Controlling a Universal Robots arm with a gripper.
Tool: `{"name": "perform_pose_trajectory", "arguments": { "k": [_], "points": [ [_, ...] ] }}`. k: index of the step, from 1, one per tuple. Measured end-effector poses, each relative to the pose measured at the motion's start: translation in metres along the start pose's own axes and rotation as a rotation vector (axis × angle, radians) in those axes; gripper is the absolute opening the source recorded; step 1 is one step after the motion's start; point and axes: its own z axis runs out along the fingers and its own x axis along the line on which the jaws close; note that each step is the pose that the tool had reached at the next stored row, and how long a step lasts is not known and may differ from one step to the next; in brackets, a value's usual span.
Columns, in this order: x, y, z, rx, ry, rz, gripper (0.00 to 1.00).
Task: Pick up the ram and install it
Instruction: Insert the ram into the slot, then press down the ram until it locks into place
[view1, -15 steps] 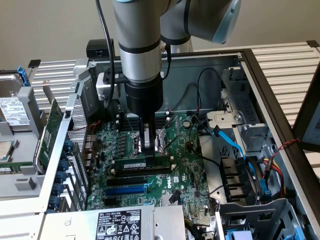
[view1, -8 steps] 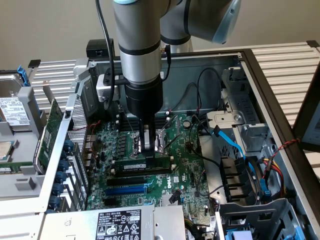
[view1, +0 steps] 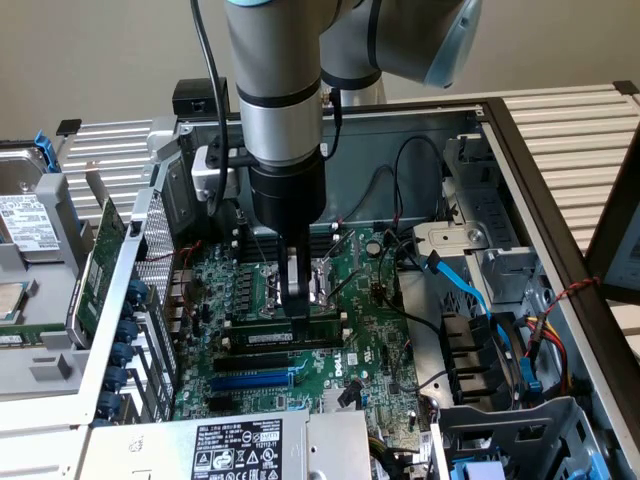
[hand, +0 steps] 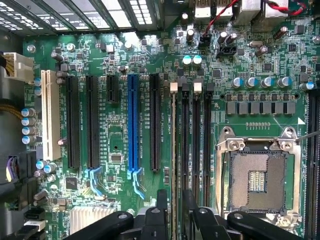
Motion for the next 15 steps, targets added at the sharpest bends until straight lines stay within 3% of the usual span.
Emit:
{"name": "perform_pose_trajectory", "arguments": {
  "k": [15],
  "points": [
    [0.0011, -0.0004, -0.0102, 0.001, 0.0, 0.0, 0.27]
  ]
}}
